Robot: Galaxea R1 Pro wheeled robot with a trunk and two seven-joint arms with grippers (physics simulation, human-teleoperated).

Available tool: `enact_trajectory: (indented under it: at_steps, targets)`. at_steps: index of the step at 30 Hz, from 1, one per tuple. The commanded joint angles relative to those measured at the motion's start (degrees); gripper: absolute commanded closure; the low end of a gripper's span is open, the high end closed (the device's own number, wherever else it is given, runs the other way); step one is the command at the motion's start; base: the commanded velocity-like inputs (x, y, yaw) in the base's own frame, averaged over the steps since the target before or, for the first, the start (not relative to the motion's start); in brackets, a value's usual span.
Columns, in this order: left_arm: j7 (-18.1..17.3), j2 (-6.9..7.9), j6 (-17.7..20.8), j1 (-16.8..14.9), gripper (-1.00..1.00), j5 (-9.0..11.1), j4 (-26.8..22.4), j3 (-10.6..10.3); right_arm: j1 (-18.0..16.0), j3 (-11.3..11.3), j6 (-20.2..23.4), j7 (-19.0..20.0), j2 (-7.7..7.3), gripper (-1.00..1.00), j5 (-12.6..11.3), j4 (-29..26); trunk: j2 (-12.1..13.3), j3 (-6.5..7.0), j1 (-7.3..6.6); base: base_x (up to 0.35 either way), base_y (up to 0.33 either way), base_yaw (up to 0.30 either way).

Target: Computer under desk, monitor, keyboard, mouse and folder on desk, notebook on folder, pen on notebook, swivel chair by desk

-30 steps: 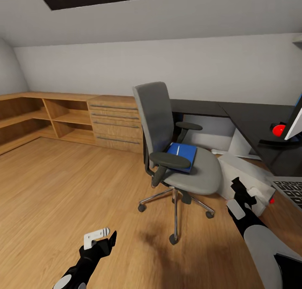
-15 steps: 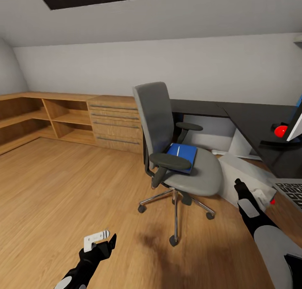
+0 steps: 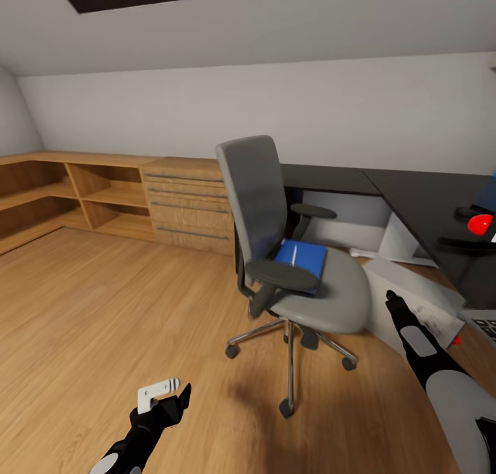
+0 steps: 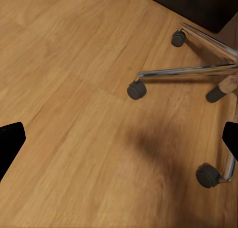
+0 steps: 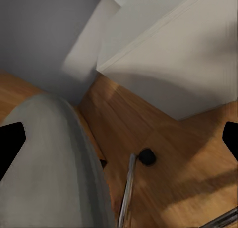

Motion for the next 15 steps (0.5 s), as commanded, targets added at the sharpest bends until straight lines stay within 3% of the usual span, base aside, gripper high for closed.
enact_trajectory:
  at_steps: [1,9,15]
  targets:
    - [0.21,-0.03,0.33,0.0,-1.0,0.6,-0.1,0.02,-0.02,0.06,0.07,0.61,-0.13,-1.0,-0.71,0.01,-0.02,-0.04,0.02,0.142,0.0,0.0]
    - [0.15,-0.03,0.33,0.0,-1.0,0.67,-0.1,0.08,-0.02,0.15,0.15,1.76,-0.02,-1.0,-0.72,0.06,-0.02,-0.04,0.02,0.147,0.0,0.0]
    - [0.12,-0.03,0.34,0.0,-1.0,0.69,-0.11,0.73,-0.02,0.15,0.05,1.86,0.21,-1.0,-0.78,0.53,-0.02,-0.04,0.02,0.024,0.0,0.039]
